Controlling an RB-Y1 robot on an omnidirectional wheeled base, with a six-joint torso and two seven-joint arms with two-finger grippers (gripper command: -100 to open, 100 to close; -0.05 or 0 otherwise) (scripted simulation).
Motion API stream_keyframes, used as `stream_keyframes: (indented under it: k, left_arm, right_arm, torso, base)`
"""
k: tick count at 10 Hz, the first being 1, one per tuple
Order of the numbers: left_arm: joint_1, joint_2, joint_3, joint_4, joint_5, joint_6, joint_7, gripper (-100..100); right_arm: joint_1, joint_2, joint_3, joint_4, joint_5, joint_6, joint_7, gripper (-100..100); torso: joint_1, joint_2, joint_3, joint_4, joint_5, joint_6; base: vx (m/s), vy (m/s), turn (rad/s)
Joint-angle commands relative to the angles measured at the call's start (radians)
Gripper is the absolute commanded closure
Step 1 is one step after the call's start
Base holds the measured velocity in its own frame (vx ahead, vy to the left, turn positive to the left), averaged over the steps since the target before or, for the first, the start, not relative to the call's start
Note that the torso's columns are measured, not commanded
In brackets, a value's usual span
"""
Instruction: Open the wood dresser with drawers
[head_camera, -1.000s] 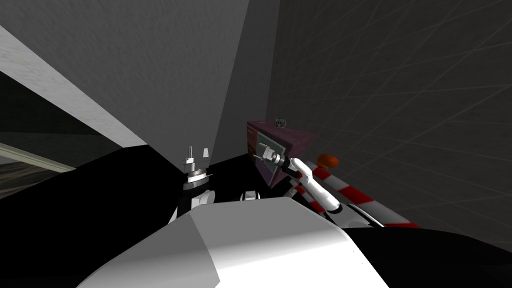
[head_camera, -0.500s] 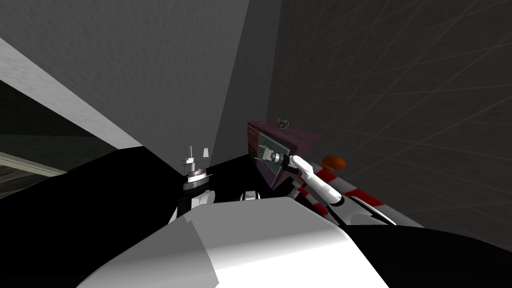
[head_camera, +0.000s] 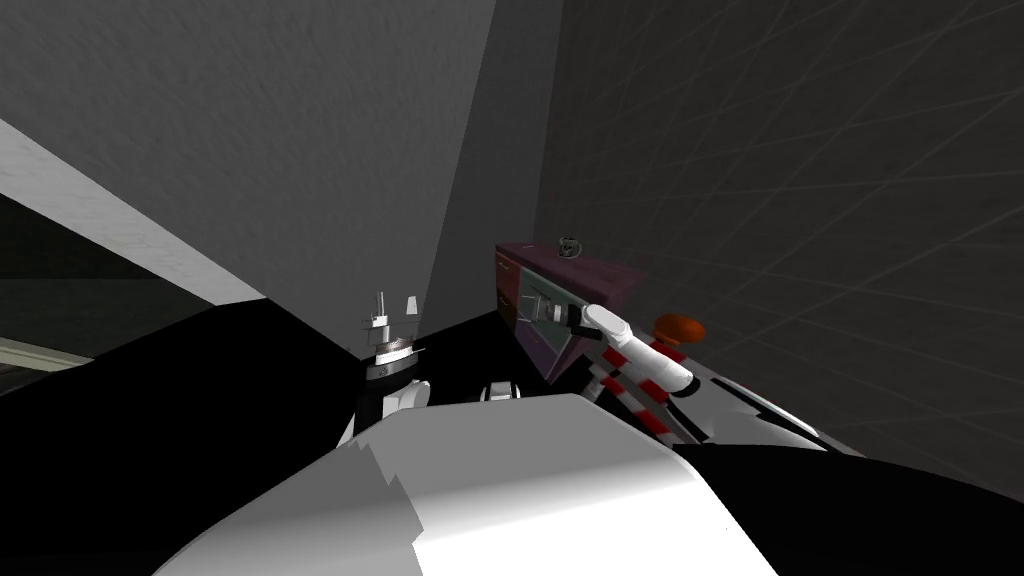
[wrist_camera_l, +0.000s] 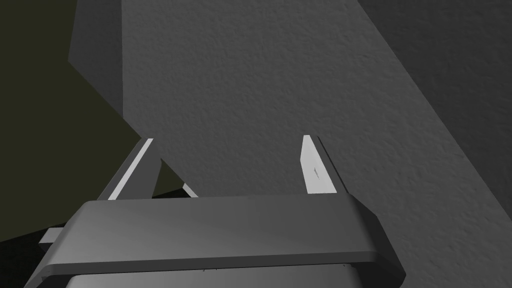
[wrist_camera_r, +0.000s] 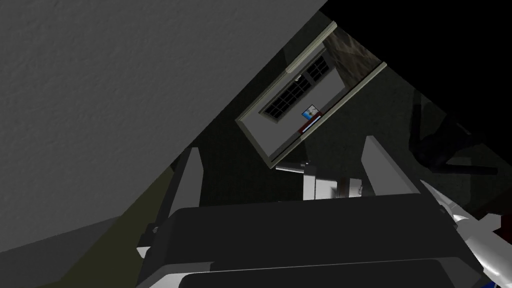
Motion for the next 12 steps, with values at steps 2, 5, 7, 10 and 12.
stream_keyframes:
  k: [2,5,7,10,12]
  left_arm:
    - [0.000,0.000,0.000,0.000,0.000,0.000,0.000,0]
    - [0.000,0.000,0.000,0.000,0.000,0.000,0.000,0]
    - [0.000,0.000,0.000,0.000,0.000,0.000,0.000,0]
    - [0.000,0.000,0.000,0.000,0.000,0.000,0.000,0]
    - [0.000,0.000,0.000,0.000,0.000,0.000,0.000,0]
  right_arm:
    - [-0.047,-0.097,0.040,0.062,0.106,-0.018,0.026,-100]
    - [-0.076,-0.167,0.066,0.115,0.165,-0.036,0.041,-100]
    - [-0.100,-0.222,0.088,0.164,0.219,-0.052,0.053,-100]
    - [-0.127,-0.307,0.116,0.228,0.283,-0.075,0.066,-100]
    - [-0.140,-0.349,0.131,0.261,0.315,-0.088,0.072,-100]
  torso:
    - [-0.002,0.002,0.001,0.001,0.000,0.000]
    - [-0.002,0.001,0.001,0.000,0.000,0.000]
    - [0.000,0.000,0.000,0.000,0.000,0.000]
    - [-0.001,0.002,0.001,0.001,0.000,0.000]
    - [-0.002,0.002,0.001,0.001,0.000,0.000]
  base:
    - [0.080,0.081,-0.059]
    - [0.079,0.061,-0.055]
    - [0.103,0.085,-0.095]
    - [0.093,0.075,-0.078]
    - [0.071,0.056,-0.060]
